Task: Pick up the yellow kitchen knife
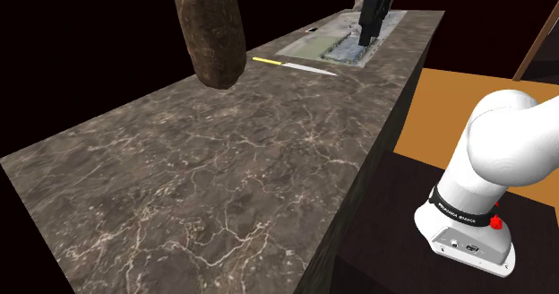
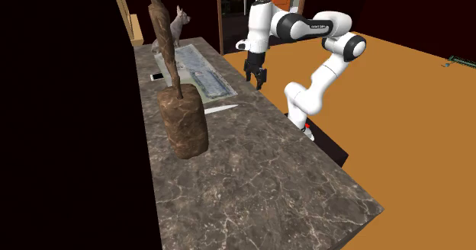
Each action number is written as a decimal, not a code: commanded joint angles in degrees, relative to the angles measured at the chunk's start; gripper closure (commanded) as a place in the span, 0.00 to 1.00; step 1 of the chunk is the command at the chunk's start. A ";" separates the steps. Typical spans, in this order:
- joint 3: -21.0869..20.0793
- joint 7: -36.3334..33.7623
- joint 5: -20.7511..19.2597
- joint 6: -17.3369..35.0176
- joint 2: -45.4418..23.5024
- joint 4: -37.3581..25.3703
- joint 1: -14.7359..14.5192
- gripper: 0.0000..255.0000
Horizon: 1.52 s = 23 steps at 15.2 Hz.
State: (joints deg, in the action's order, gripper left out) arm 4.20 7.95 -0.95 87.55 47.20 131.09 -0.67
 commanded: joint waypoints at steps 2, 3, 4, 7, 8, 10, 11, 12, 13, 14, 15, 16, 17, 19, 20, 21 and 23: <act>-0.02 0.14 -0.18 0.65 -2.70 -1.48 -0.15 0.00; -0.04 0.27 -0.35 1.22 -5.39 -3.04 -0.30 0.00; -0.05 0.40 -0.53 1.71 -8.07 -4.67 -0.44 0.00; -0.11 0.80 -1.03 2.70 -16.09 -10.00 -0.80 0.00; -0.13 0.93 -1.19 2.87 -18.75 -11.92 -0.90 0.00; -0.19 1.20 -1.50 2.97 -24.06 -16.01 -1.06 0.00; -0.23 1.34 -1.66 2.91 -26.72 -18.17 -1.13 0.00; -0.26 1.47 -1.82 2.76 -29.39 -20.42 -1.20 0.00; -0.29 1.61 -1.97 2.53 -32.06 -22.76 -1.26 0.00; -0.32 1.75 -2.13 2.22 -34.75 -25.19 -1.32 0.00; -0.36 1.89 -2.29 1.83 -37.45 -27.72 -1.37 0.00; -0.38 2.03 -2.45 1.35 -40.17 -30.36 -1.42 0.00; -0.41 2.18 -2.61 0.79 -42.93 -33.12 -1.47 0.00; -0.47 2.50 -2.93 -0.62 -48.55 -39.03 -1.55 0.00; -0.50 2.67 -3.09 -1.47 -51.44 -42.22 -1.57 0.00; -0.53 2.86 -3.26 -2.45 -54.40 -45.60 -1.59 0.00; -0.58 3.27 -3.58 -4.79 -60.62 -53.04 -1.63 0.00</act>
State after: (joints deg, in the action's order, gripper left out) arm 3.62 10.94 -4.35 83.98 -10.38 81.71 -2.31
